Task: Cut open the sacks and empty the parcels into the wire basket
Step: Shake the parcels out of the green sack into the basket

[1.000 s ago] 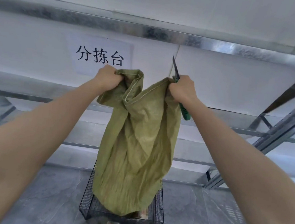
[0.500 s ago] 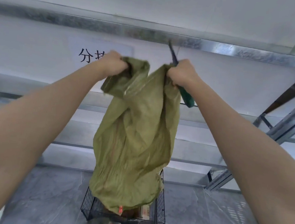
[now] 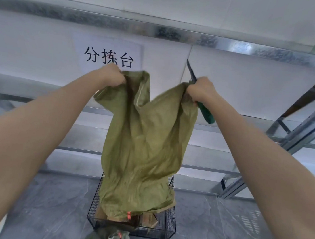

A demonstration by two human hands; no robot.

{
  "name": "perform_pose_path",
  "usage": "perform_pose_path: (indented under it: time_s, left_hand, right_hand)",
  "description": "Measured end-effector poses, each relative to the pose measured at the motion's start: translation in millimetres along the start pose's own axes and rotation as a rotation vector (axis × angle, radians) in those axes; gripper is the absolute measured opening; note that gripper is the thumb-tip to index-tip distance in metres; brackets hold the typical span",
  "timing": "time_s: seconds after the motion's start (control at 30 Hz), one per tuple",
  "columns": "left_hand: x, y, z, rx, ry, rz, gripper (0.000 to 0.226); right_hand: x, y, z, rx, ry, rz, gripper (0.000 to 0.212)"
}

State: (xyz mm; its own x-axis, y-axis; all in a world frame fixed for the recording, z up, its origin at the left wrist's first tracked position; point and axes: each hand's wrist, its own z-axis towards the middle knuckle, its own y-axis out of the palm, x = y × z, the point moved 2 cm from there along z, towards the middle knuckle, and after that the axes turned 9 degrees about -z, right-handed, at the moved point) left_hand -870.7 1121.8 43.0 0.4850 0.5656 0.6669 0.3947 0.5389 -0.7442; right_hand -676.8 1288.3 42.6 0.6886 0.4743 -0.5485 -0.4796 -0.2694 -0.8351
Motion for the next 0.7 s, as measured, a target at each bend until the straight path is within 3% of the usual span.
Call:
perform_pose_path:
  time_s: [0.07, 0.2, 0.4, 0.57, 0.7]
  left_hand:
    - [-11, 8, -1, -0.091, -0.055, 0.016, 0.027]
    - [-16, 10, -2, -0.072, -0.062, 0.009, 0.017]
    - [-33, -15, 0, 0.115, -0.103, 0.022, 0.012]
    - [-45, -31, -2, 0.247, -0.089, -0.033, 0.028]
    - [-48, -34, -7, 0.236, -0.104, -0.101, 0.014]
  right_hand:
    - [9, 9, -1, -0.046, 0.013, 0.016, 0.025]
    - [18, 14, -2, -0.046, 0.023, 0.081, 0.020]
    - [45, -4, 4, 0.040, 0.065, 0.082, 0.013]
    - [60, -18, 2, 0.139, 0.142, 0.025, 0.023]
    - [63, -21, -1, 0.195, 0.185, -0.013, 0.004]
